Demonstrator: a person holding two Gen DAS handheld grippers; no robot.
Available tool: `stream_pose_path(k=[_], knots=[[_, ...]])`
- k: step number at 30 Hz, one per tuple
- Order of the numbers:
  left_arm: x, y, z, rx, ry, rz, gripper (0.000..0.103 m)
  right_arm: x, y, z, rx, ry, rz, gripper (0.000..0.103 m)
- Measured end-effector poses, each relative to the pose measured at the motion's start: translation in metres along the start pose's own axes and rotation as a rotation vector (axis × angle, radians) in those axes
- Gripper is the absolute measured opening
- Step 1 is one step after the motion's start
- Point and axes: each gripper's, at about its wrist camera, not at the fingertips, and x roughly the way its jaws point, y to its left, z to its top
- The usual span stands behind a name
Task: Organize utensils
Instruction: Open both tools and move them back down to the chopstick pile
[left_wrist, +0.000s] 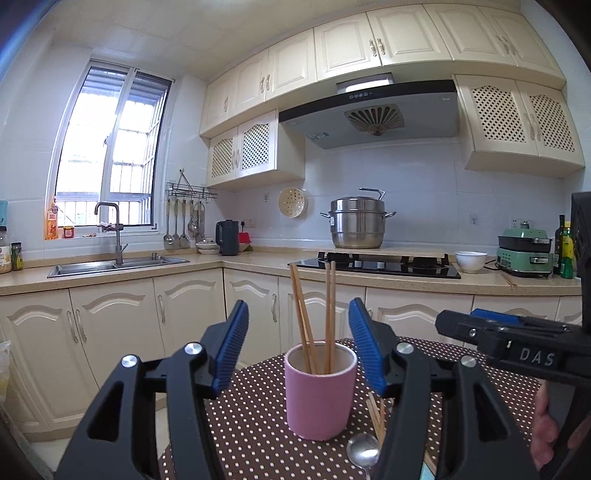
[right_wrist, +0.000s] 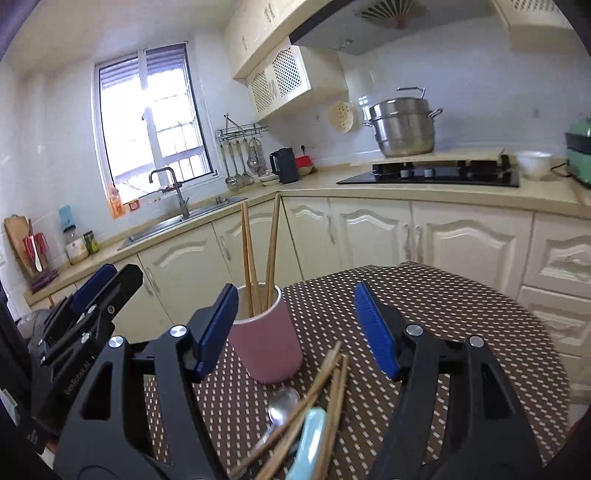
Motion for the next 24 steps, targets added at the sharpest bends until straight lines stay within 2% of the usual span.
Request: stream_pose_path(k=[6, 11, 18, 24], knots=[[-0.028, -0.016, -0.003, 0.029, 0.027, -0.044, 0.069, -0.035, -0.008, -0.012, 0.011, 0.032, -0.053, 0.070], [-0.037, -0.023, -0.014, 0.035, 0.103, -0.105, 0.070, -0.049, -0.021, -0.030, 0.057, 0.120, -0.080, 0.075], [-0.030, -0.032, -0.042, 0.069, 0.272, -0.160, 0.070, -0.042, -0.029, -0.057, 0.096, 0.283, -0.102, 0.077], [-0.021, -0.030, -0.059, 0.071, 0.363, -0.171, 0.070, -0.026, -0.035, -0.081, 0.129, 0.400, -0.081, 0.077]])
